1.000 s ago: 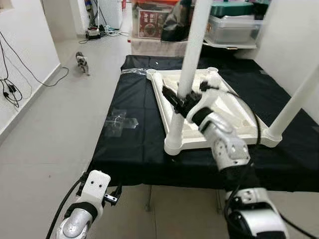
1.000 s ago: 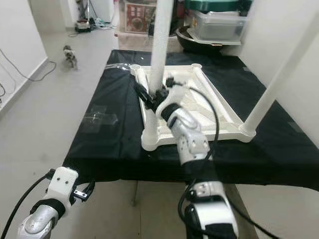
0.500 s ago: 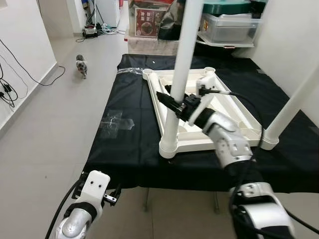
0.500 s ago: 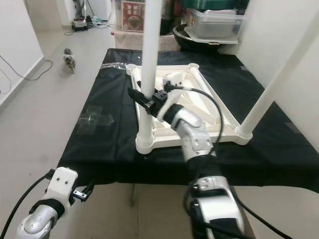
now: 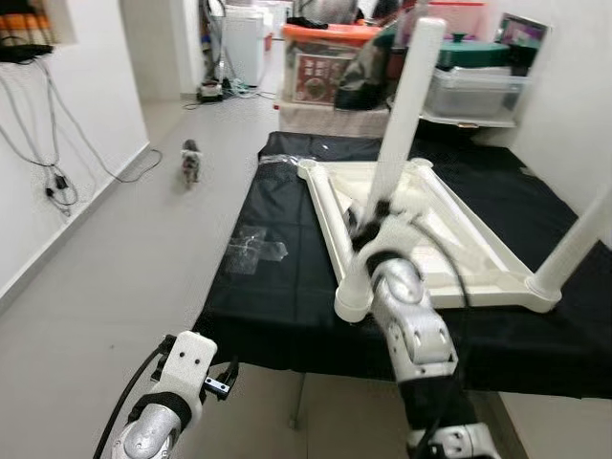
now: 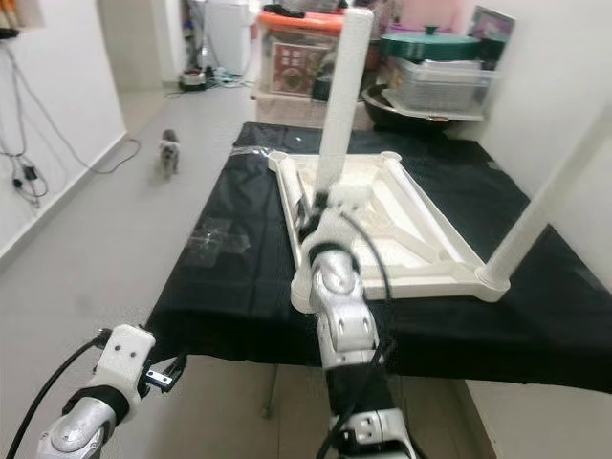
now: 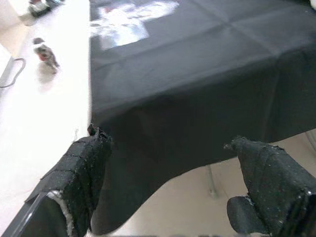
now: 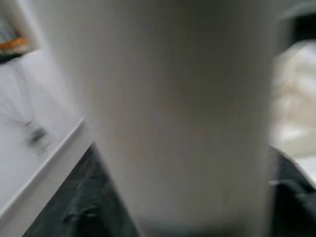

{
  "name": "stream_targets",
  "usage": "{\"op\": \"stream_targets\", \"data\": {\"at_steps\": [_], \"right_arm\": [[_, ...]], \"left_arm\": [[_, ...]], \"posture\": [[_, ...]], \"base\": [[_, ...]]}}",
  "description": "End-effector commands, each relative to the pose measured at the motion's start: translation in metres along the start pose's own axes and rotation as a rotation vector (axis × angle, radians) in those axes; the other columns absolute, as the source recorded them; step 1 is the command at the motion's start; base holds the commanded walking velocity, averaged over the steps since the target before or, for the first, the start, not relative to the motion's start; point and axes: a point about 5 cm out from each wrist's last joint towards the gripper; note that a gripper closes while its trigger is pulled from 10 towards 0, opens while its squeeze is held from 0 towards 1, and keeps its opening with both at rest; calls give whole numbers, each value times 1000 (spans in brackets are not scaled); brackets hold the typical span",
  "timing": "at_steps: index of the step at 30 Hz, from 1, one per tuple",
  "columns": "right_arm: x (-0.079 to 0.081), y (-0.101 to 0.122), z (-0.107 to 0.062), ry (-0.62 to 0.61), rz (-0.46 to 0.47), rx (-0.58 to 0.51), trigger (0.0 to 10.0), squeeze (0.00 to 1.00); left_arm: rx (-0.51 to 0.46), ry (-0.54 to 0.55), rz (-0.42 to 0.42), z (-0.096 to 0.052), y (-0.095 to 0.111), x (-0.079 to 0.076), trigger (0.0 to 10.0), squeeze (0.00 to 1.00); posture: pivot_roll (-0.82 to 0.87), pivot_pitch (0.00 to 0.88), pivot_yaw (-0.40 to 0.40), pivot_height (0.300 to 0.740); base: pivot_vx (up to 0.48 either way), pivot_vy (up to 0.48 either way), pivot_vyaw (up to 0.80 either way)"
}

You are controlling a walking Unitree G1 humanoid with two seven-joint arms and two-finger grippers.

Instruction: Building children table

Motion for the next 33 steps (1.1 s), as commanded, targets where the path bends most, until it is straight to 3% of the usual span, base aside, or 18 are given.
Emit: {"op": "stream_targets", "data": {"at_steps": [1,2,3,7,11,12,16,17,18,20,21,22,24,27,28,31,32,33], "right_arm": [[3,18,8,126,18,-86,10000,1000],[3,18,8,126,18,-86,10000,1000],[5,32,16,254,31,-125,10000,0],[10,53,10,707,-14,-129,10000,0],[11,51,5,793,-49,-101,10000,0],[12,44,-2,948,-97,-51,10000,0],[14,33,-3,1016,-139,-17,10000,0],[13,27,7,898,-151,5,0,0],[10,23,18,750,-154,24,0,0],[-13,14,41,248,-159,73,0,0],[-32,9,43,11,-106,98,0,0],[-32,9,43,11,-106,98,0,0],[-67,-13,27,-384,20,157,0,0],[-72,-17,22,-436,27,149,0,0],[-70,-22,7,-480,40,134,0,0],[-51,-27,-13,-407,36,127,0,0],[-40,-28,-17,-334,55,144,10000,0],[-33,-29,-18,-283,70,156,10000,0]], "left_arm": [[11,-10,9,2,-2,1,10000,0],[11,-10,9,2,-2,1,10000,0],[7,-7,9,3,-1,1,10000,0],[9,-5,9,1,-3,-1,10000,0],[9,-4,8,1,-3,-2,10000,0],[8,-2,8,0,-2,-2,10000,0],[8,0,10,0,-2,-1,10000,0],[8,1,12,0,-2,-1,10000,0],[8,1,13,0,-2,-1,10000,0],[8,3,13,-1,-2,0,10000,0],[9,3,14,-1,-2,0,10000,0],[9,3,14,-1,-2,0,10000,0],[11,-2,17,-1,-3,-1,10000,0],[11,-4,17,-1,-3,-2,10000,0],[9,-6,17,-1,-2,-3,10000,0],[7,-1,10,0,-1,-2,10000,0],[7,-6,10,0,-1,-3,10000,0],[7,-9,10,0,-1,-3,10000,0]], "posture": [[109,0,-36,740],[109,0,-36,740],[109,0,-40,740],[122,0,-51,740],[135,0,-61,740],[137,0,-62,740],[140,0,-64,740],[150,0,-71,740],[151,0,-71,740],[145,0,-67,740],[143,0,-65,740],[143,0,-65,740],[140,0,-64,740],[140,0,-64,740],[142,0,-67,740],[135,0,-57,740],[127,0,-51,740],[127,0,-51,740]], "base": [[0,0,0],[0,0,0],[0,0,0],[0,0,0],[0,0,0],[0,0,0],[0,0,0],[0,0,0],[0,0,0],[0,0,0],[0,0,0],[0,0,0],[0,0,0],[0,0,0],[0,0,0],[0,0,0],[0,0,0],[0,0,0]]}}
Point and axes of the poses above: a point about 5 cm out from each wrist's last joint towards the gripper, its own z axis pointing out of the wrist towards the gripper, its own y axis along the axis of the wrist's last joint, x = y × z, and after that the axes turned 2 degrees about z, right-handed
